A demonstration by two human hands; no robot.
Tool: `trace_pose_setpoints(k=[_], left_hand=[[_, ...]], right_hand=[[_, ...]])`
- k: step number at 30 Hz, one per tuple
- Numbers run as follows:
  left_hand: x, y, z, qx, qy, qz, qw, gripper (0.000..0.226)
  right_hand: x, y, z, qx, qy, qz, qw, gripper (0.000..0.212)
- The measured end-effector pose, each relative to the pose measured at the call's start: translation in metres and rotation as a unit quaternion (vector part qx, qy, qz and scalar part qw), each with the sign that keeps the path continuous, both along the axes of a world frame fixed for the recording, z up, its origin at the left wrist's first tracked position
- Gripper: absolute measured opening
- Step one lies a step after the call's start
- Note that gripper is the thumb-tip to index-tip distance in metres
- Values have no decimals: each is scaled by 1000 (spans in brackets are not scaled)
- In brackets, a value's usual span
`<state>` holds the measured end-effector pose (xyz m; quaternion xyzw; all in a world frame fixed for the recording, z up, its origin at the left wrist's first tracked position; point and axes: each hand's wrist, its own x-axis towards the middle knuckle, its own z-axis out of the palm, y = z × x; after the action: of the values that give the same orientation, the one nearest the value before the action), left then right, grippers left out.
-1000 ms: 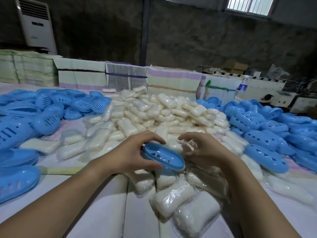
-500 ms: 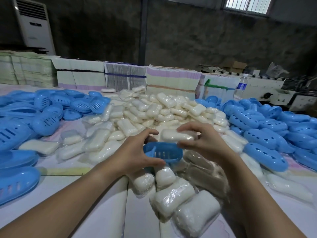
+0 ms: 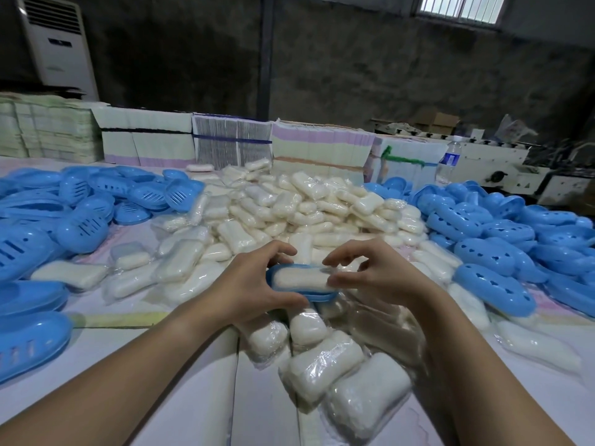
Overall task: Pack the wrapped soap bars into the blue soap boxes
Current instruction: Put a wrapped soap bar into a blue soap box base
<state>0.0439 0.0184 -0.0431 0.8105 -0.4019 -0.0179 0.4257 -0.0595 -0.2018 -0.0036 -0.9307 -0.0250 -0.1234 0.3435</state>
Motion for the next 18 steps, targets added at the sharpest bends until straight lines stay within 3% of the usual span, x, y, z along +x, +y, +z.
trace_pose_setpoints(k=[13, 16, 18], left_hand=[[-1, -1, -2, 3, -20, 8, 1000, 61], [-1, -1, -2, 0, -25, -4, 1000, 62], [0, 1, -1, 11, -31, -15, 999, 64]], right_hand=[[2, 5, -6, 4, -36, -23, 999, 19], [-3, -5, -2, 22, -76, -114, 990, 21], [-14, -25, 1, -27, -88, -194, 977, 26]])
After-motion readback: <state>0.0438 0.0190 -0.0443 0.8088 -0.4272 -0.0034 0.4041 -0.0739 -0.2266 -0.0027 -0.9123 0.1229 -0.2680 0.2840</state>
